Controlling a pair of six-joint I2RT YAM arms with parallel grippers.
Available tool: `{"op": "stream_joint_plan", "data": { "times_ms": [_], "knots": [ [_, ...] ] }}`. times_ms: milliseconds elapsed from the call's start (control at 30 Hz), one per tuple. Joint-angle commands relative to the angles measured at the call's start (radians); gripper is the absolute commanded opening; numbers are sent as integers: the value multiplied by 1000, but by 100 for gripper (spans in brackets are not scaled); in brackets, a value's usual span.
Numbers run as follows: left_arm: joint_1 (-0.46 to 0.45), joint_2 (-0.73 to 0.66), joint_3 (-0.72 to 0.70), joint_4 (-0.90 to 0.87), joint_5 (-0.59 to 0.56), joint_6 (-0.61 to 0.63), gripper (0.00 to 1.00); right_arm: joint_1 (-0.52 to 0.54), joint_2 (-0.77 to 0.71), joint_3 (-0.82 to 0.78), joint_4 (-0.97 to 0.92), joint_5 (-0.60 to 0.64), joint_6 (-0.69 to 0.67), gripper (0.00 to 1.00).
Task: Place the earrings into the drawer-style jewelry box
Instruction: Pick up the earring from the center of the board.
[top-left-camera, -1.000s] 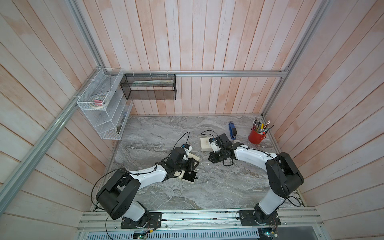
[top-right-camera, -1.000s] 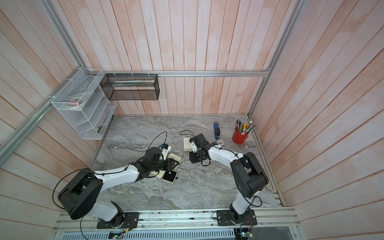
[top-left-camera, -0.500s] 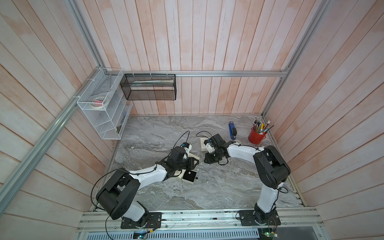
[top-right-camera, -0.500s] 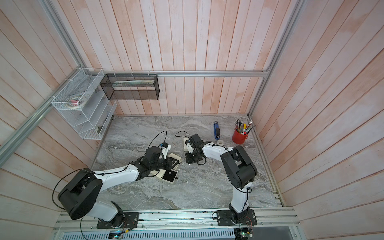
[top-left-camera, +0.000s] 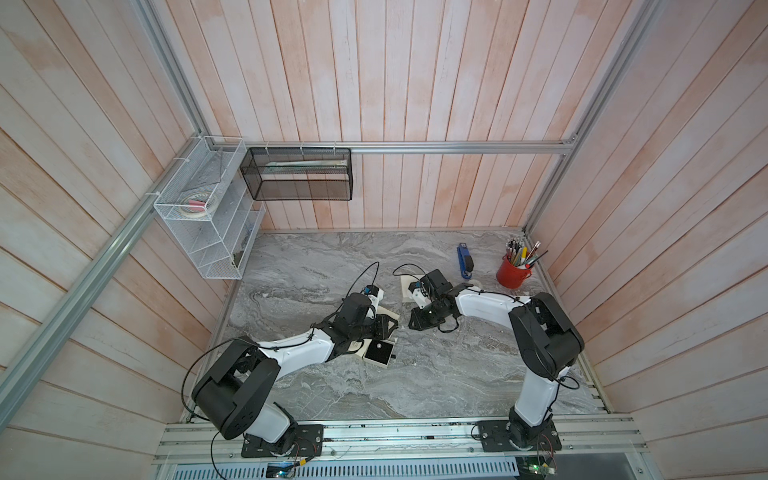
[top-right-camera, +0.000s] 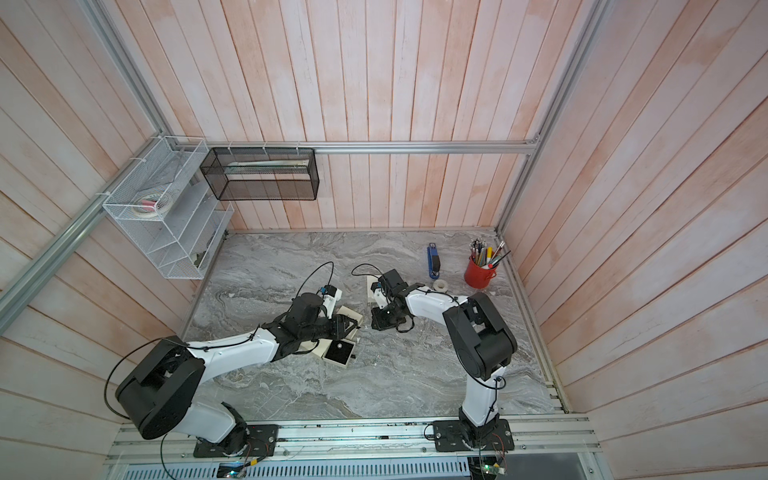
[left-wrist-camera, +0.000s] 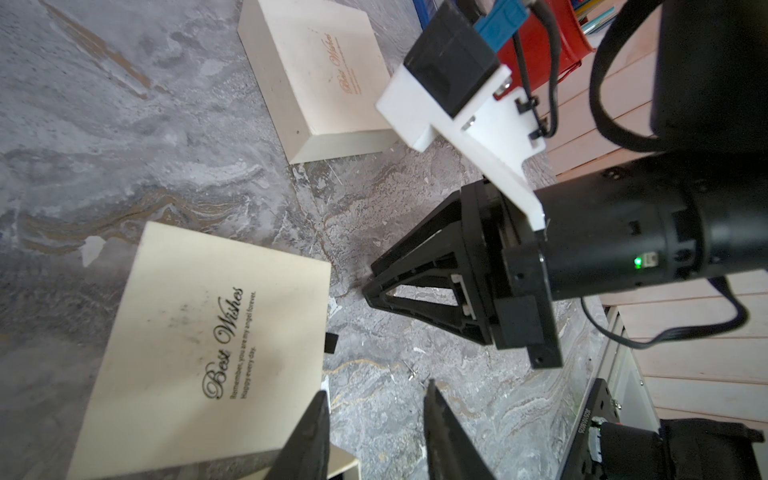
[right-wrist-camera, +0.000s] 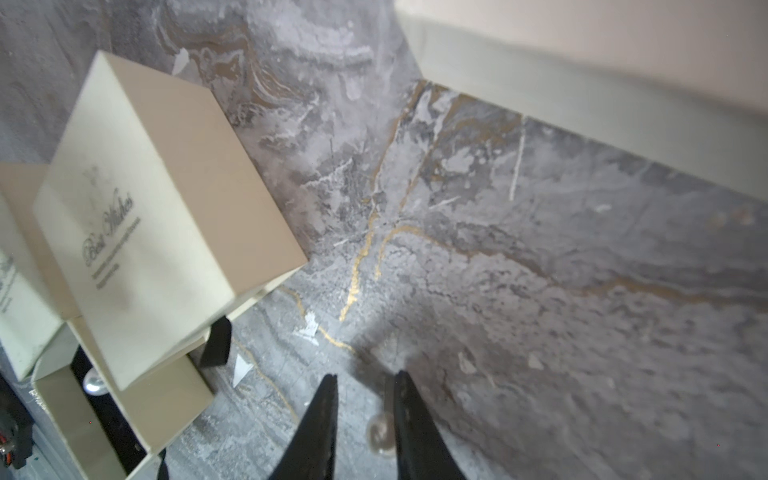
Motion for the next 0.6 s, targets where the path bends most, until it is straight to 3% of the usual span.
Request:
{"op": "stream_joint_plan", "data": {
  "times_ms": [0, 367, 567],
  "knots": [
    [-1, 9, 23, -14, -7, 21, 39, 5, -11, -34, -80, 20, 8, 27],
    [-1, 14, 21, -12, -9, 21, 39, 10, -17, -42, -86, 19, 6, 28],
    [0, 11, 18, -12, -12, 21, 39, 32, 14, -8, -110, 79, -6, 29]
  ]
}}
